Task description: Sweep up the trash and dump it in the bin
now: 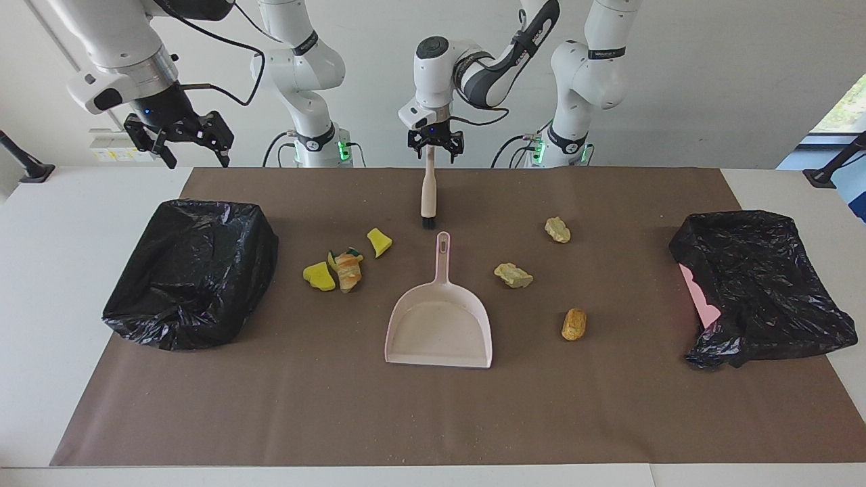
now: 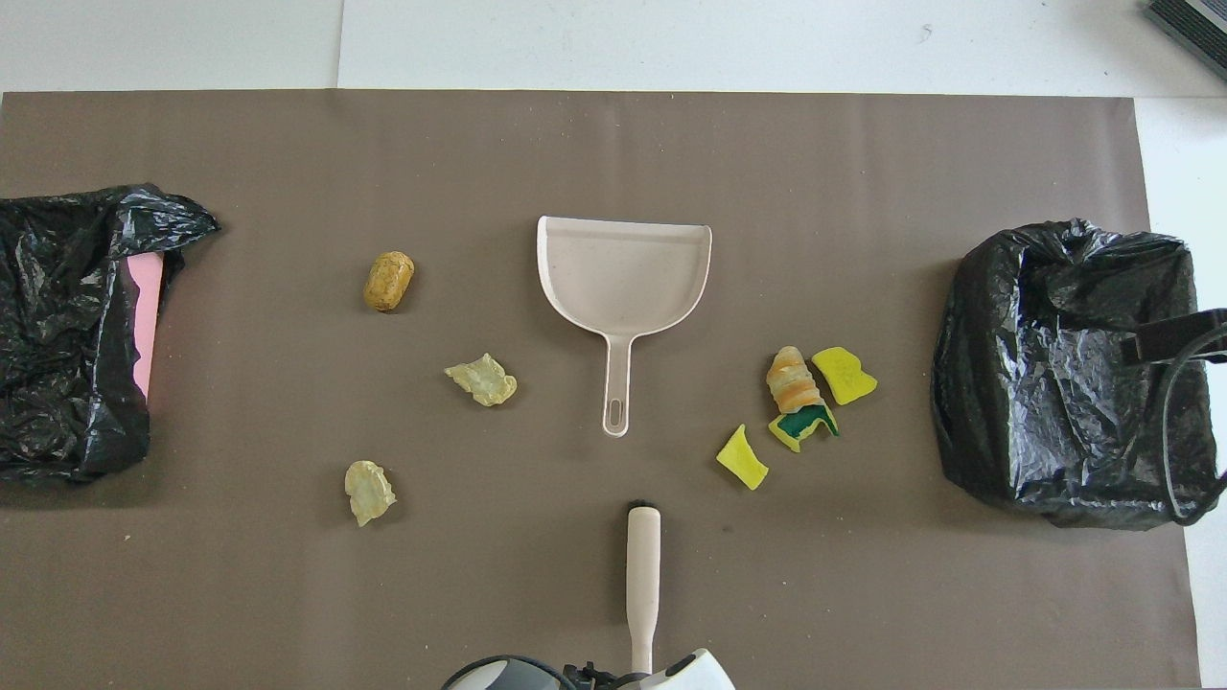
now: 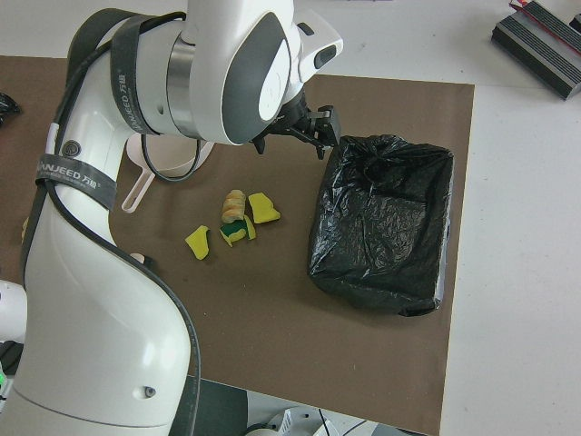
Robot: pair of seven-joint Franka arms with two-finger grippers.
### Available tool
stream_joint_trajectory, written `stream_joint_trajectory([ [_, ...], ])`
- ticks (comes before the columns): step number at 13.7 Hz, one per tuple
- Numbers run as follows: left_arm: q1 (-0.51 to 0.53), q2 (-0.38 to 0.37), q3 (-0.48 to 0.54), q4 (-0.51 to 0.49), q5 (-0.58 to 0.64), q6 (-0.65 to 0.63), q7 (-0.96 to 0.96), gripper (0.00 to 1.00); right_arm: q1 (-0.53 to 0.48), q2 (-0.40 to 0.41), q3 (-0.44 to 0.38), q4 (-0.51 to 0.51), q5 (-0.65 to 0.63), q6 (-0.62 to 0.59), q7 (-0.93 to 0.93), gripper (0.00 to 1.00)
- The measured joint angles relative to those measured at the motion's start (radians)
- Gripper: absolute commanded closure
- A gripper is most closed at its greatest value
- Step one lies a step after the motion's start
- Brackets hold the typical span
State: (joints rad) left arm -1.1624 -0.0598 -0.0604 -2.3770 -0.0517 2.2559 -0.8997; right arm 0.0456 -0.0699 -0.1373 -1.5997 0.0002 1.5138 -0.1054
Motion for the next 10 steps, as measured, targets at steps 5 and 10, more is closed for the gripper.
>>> stream_joint_trajectory([
  [5,-0.003,0.022,0.014,0.008,0.000,0.007,-0.003,0.86,0.000,0.000,0.000,0.000,0.000,0.000,0.000,0.00],
  [10,0.014,0.017,0.032,0.041,0.000,-0.088,-0.006,1.00,0.000,0.000,0.000,0.000,0.000,0.000,0.000,0.00],
])
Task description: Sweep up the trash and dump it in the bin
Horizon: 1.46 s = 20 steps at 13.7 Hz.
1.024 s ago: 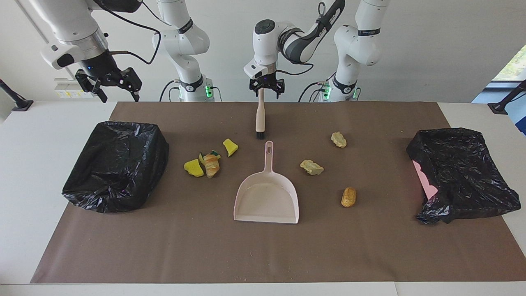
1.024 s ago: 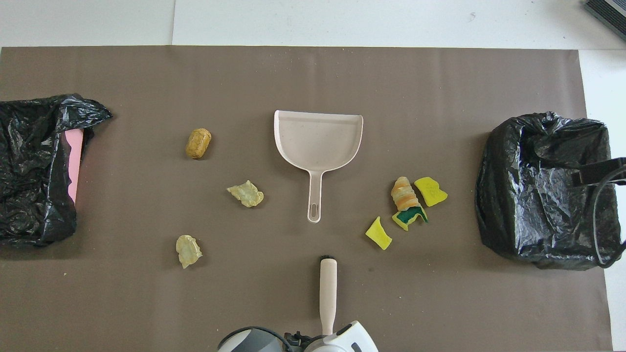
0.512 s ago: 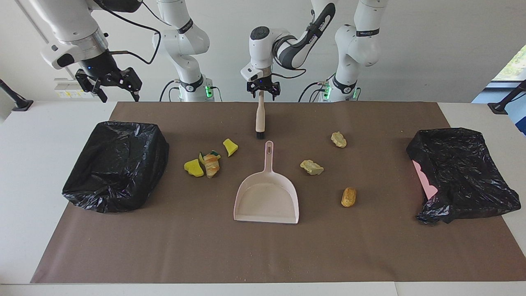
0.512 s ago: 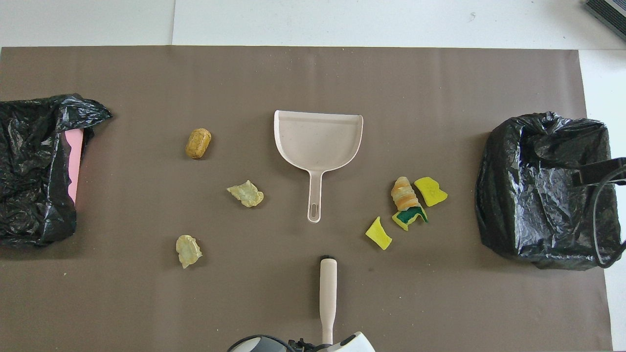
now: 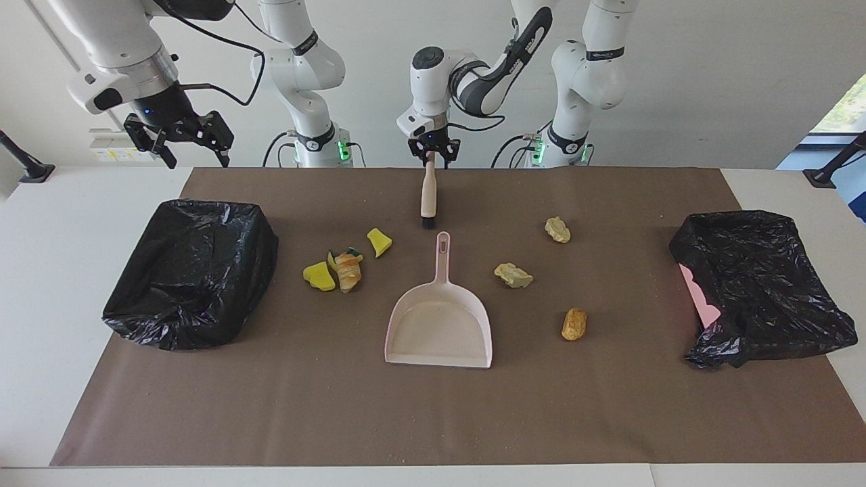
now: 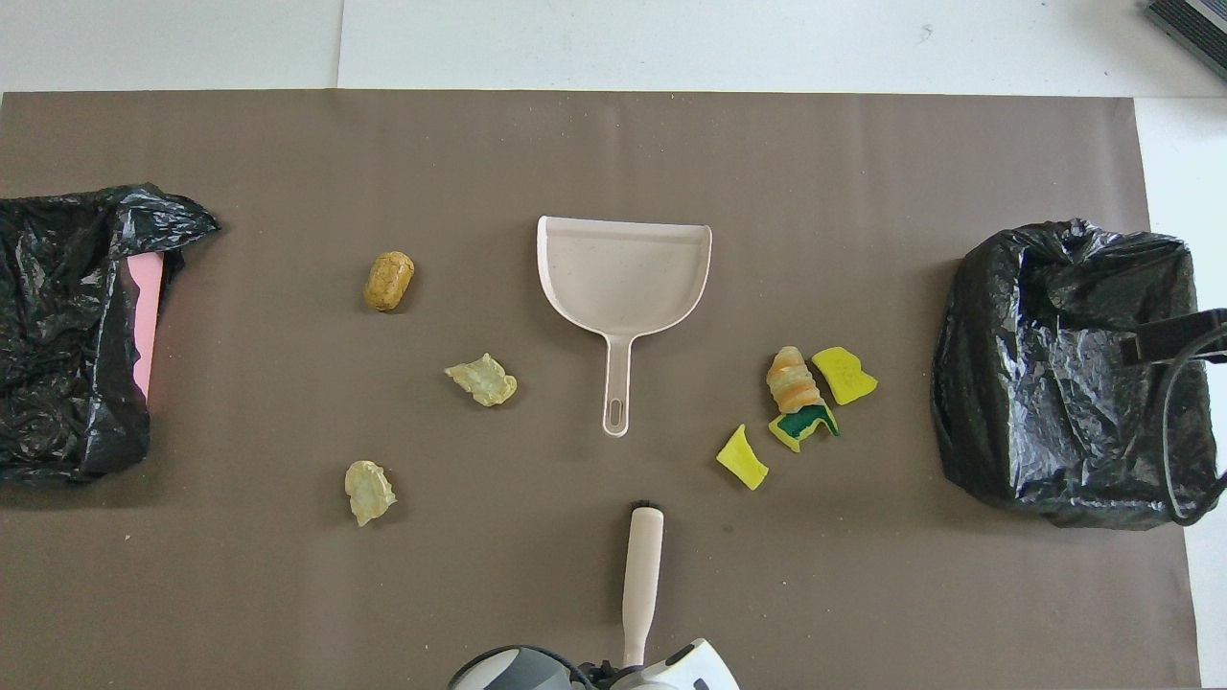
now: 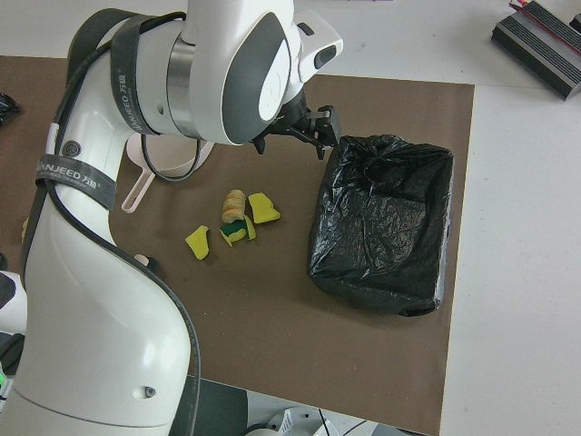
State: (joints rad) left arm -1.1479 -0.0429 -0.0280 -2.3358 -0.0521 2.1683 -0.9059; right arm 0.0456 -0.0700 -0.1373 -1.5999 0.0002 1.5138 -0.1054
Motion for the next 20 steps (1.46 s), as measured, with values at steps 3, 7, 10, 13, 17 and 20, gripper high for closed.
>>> stream_joint_trajectory([
  [3,0.045,-0.021,0.007,0.039,0.000,-0.077,0.001,1.00,0.000,0.000,0.000,0.000,0.000,0.000,0.000,0.00],
  [7,0.124,-0.095,0.010,0.049,0.000,-0.300,0.011,1.00,0.001,0.000,0.008,0.000,0.000,0.000,0.000,0.00],
  [10,0.218,-0.156,0.011,0.049,0.004,-0.456,0.010,1.00,0.023,0.000,0.062,-0.001,0.000,0.000,0.022,0.00],
  [13,0.367,-0.210,0.014,0.042,0.011,-0.540,-0.015,1.00,0.134,0.008,0.074,-0.030,0.000,0.066,0.173,0.00],
  [17,0.501,-0.242,0.015,-0.025,0.012,-0.545,-0.195,1.00,0.303,0.102,0.080,-0.061,0.001,0.198,0.416,0.00],
  [20,0.559,-0.276,0.015,-0.105,0.013,-0.480,-0.300,1.00,0.430,0.219,0.083,-0.065,0.001,0.320,0.620,0.00],
])
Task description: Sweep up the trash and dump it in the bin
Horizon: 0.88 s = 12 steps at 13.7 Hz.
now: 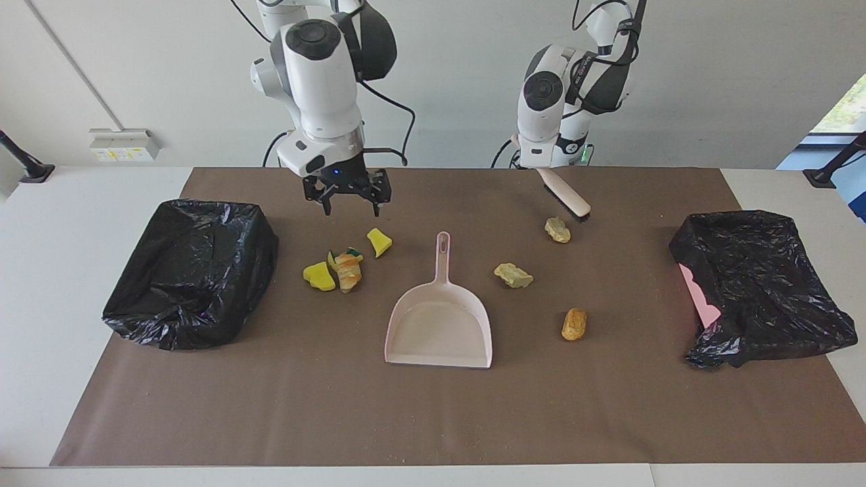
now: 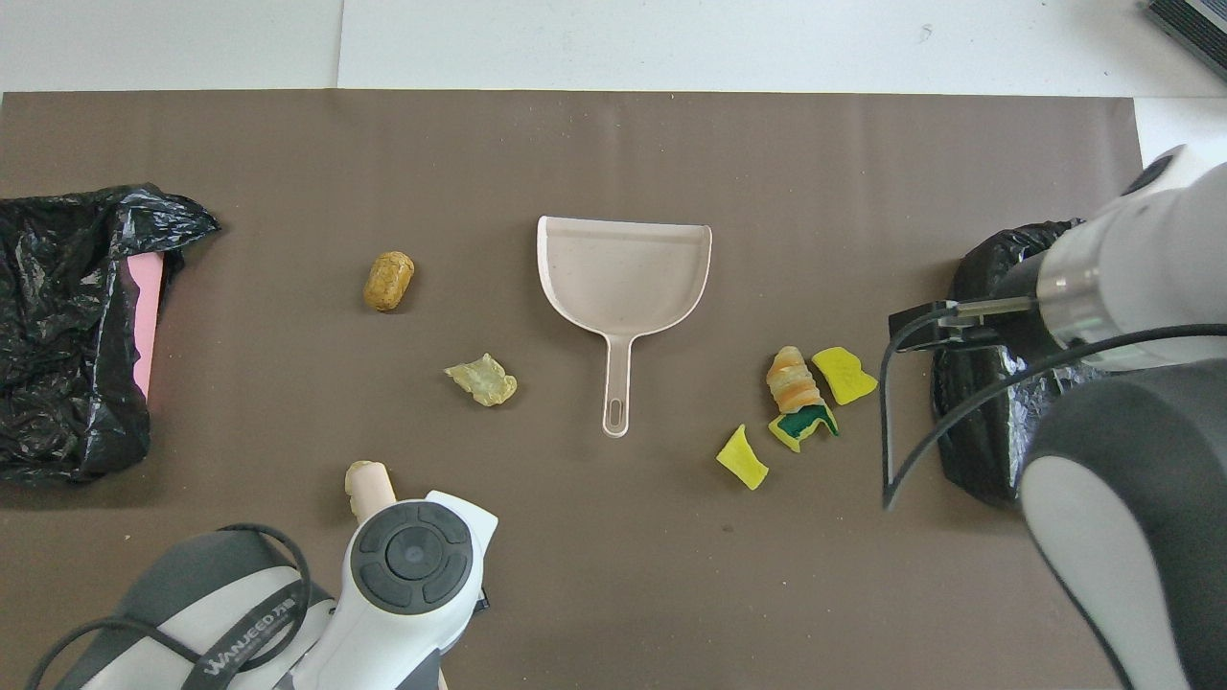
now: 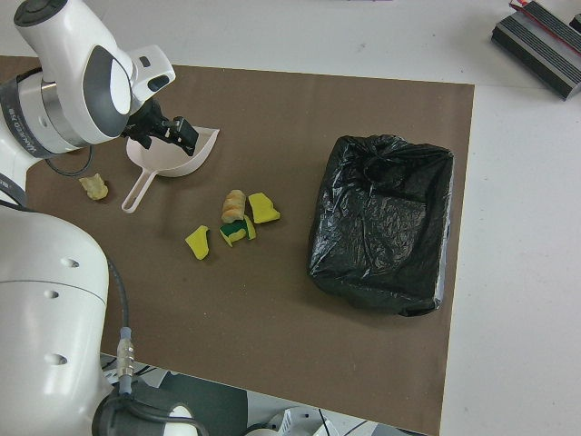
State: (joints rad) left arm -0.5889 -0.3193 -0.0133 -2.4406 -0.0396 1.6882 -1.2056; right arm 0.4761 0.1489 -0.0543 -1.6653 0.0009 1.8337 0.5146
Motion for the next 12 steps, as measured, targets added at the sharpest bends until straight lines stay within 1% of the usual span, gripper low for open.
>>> stream_joint_trajectory([
  [3,0.004,-0.034,-0.004,-0.078,-0.008,0.098,-0.082,1.00,0.089,0.098,0.002,0.000,0.038,0.094,0.112,0.00],
  [7,0.010,-0.030,-0.005,-0.110,-0.054,0.209,-0.106,1.00,0.150,0.165,0.001,-0.007,0.074,0.123,0.153,0.00],
  [10,0.044,0.000,-0.004,-0.114,-0.076,0.298,-0.107,1.00,0.184,0.184,0.001,-0.076,0.074,0.216,0.166,0.00],
  [12,0.052,0.050,-0.004,-0.113,-0.092,0.377,-0.107,1.00,0.198,0.193,0.001,-0.110,0.075,0.260,0.172,0.00],
])
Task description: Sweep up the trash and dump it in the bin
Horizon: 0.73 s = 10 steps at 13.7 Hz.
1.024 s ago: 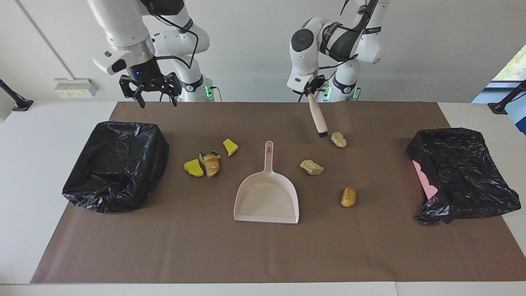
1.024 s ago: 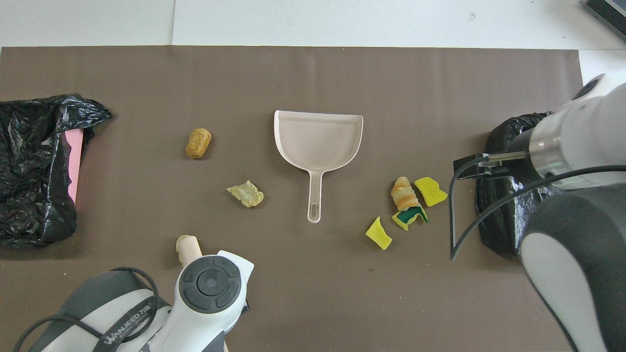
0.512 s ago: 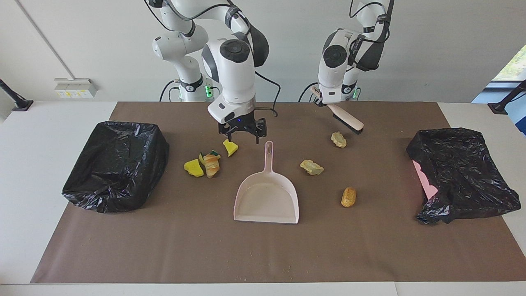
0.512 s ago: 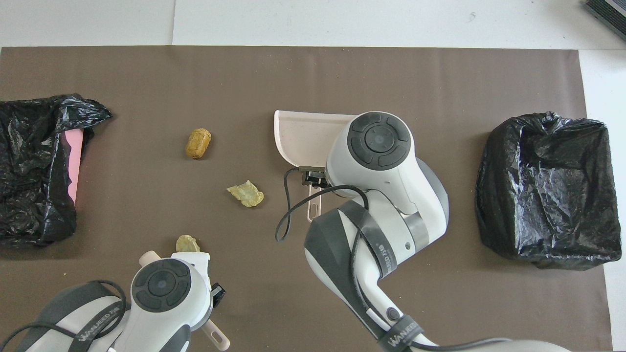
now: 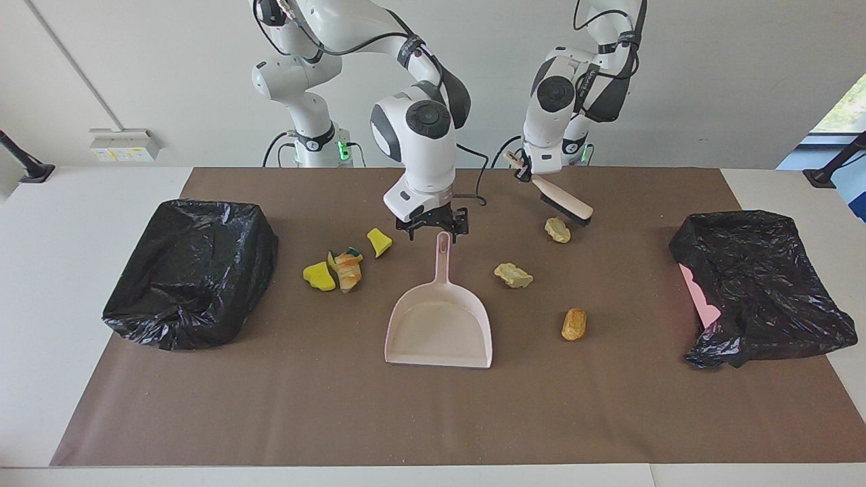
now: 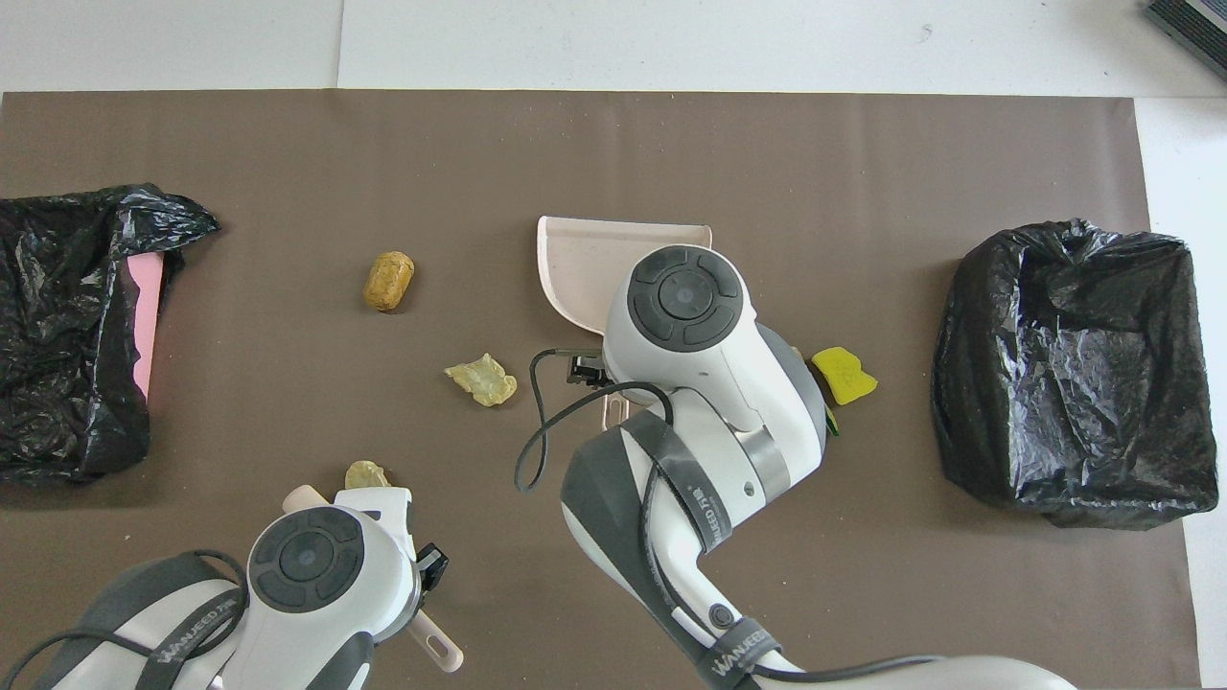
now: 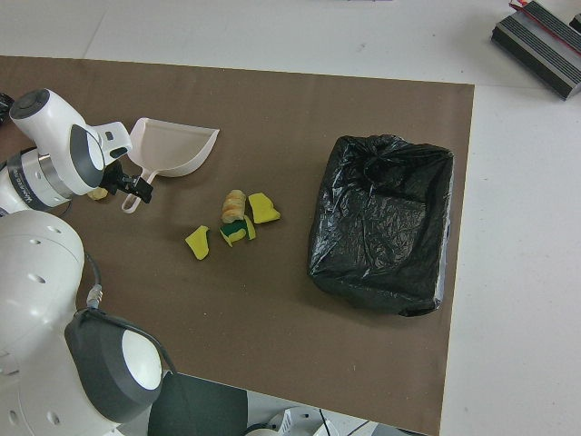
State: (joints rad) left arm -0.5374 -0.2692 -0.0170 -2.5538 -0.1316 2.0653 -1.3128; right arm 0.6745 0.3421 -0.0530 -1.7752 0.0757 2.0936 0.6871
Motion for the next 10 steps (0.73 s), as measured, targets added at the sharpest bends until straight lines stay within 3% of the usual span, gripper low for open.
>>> stream_joint_trajectory([
  [7,0.018,0.157,0.000,0.167,-0.039,0.117,0.079,1.00,0.001,0.015,-0.008,-0.010,0.000,0.033,0.003,0.00],
  [8,0.018,0.168,-0.001,0.176,-0.040,0.122,0.126,1.00,0.002,0.021,-0.008,-0.010,0.000,0.037,0.003,0.12],
  [10,0.019,0.176,-0.001,0.183,-0.043,0.123,0.260,1.00,0.002,0.027,-0.007,-0.010,0.000,0.039,0.003,0.62],
])
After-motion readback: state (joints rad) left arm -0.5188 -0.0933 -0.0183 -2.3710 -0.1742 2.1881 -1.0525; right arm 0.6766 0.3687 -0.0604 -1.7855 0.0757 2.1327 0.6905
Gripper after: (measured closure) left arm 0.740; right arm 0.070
